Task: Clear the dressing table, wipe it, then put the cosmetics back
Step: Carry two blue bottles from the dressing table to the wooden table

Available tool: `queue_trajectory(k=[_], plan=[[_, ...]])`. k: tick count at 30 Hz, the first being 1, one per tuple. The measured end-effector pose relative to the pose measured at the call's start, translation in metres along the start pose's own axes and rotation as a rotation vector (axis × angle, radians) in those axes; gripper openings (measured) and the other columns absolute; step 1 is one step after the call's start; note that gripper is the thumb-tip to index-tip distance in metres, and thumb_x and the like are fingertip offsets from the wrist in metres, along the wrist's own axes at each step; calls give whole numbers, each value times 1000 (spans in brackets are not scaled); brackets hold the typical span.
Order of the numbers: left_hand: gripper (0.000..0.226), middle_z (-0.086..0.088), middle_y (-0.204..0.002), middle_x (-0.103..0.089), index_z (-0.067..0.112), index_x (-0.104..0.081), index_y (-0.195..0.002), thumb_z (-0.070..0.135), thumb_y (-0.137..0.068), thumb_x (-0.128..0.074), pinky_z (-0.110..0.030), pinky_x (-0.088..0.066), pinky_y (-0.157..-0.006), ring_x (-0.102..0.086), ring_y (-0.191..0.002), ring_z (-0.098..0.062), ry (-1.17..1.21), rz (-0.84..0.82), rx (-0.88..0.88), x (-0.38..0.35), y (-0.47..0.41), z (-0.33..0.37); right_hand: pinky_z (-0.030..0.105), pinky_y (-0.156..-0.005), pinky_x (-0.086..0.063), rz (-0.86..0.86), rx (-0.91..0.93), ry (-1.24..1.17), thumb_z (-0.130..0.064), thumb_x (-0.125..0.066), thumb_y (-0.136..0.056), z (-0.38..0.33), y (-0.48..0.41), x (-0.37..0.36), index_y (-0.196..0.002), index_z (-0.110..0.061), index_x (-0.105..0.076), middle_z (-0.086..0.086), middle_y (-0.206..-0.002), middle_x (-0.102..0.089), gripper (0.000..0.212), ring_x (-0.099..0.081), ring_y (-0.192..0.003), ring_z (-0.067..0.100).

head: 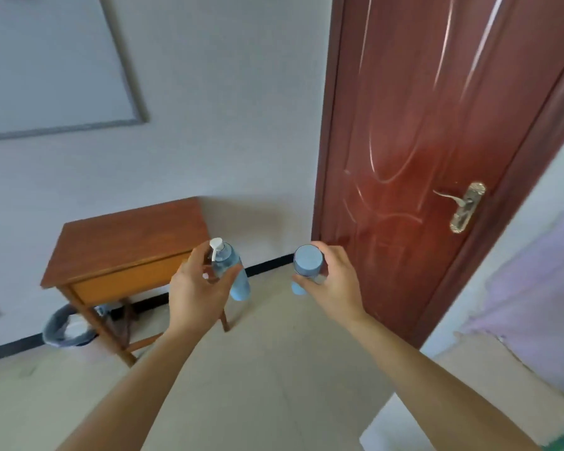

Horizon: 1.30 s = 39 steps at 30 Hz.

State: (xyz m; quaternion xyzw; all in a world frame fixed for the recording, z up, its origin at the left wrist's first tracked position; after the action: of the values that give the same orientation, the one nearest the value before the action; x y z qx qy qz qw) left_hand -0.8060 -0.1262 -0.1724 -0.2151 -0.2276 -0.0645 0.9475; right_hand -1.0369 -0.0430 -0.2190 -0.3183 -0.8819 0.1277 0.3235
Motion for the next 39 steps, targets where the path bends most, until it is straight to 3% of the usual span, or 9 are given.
queue_trajectory(k=[2,6,11,16,22,31,34,39], plan=[[52,8,-107,-65,23,-55,-126,34,-81,-76,-43,-57,-78,-61,-85,-1,-50,80,27,32,-23,-30,25,-85,-52,-56,33,-45,-40,-86,-70,-18,-24,-48,-126,-30,-55,-12,-114,-51,65,-54,-102,3],[56,3,-116,-66,22,-54,-131,37,-81,-75,-42,-56,-81,-60,-94,-11,-137,185,88,72,-68,-86,24,-86,-53,-119,58,-109,-39,-86,-70,-41,-74,-130,-129,-31,-54,-10,-119,-51,68,-57,-103,6],[51,7,-108,-67,26,-57,-127,41,-81,-74,-40,-56,-78,-63,-89,-13,-189,269,153,93,-144,-152,32,-86,-57,-187,104,-184,-42,-86,-69,-43,-151,-236,-131,-31,-53,-11,-120,-50,71,-57,-105,6],[47,10,-106,-66,28,-57,-123,45,-82,-71,-39,-56,-78,-62,-92,-11,-234,307,185,98,-260,-210,30,-84,-57,-218,121,-227,-43,-86,-68,-40,-249,-337,-129,-34,-53,-12,-116,-50,70,-55,-101,4],[49,6,-110,-65,24,-56,-127,39,-83,-72,-18,-43,-65,-66,-87,-15,-251,328,247,123,-381,-251,29,-87,-55,-293,143,-244,-42,-85,-71,-61,-364,-433,-128,-34,-53,-14,-117,-50,66,-55,-102,3],[51,7,-110,-64,29,-53,-129,43,-83,-71,-30,-50,-72,-65,-89,-14,-276,310,338,155,-504,-362,26,-87,-53,-362,98,-254,-35,-87,-70,-75,-457,-565,-128,-29,-54,-8,-117,-51,67,-55,-101,7],[51,8,-110,-64,29,-53,-128,43,-82,-71,-32,-52,-75,-65,-88,-14,-238,273,322,165,-550,-404,22,-87,-51,-374,69,-239,-34,-87,-71,-78,-479,-608,-129,-29,-54,-9,-117,-51,68,-54,-103,6],[48,9,-106,-63,27,-57,-123,35,-79,-76,-30,-52,-77,-65,-91,-18,-143,218,296,179,-618,-473,4,-78,-43,-361,-11,-165,-30,-87,-71,-84,-514,-674,-128,-26,-56,-8,-118,-53,65,-55,-105,7]])
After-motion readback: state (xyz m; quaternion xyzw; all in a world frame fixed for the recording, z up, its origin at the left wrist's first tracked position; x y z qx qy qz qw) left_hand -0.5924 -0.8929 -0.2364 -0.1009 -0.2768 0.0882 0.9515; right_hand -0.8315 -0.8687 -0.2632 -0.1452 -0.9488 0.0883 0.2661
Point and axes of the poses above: each hand's wrist, its own y-axis away from the middle knuckle, its own x-axis out of the back of the hand, z = x × y, the point moved 2 cm from there along -y, towards the middle knuckle
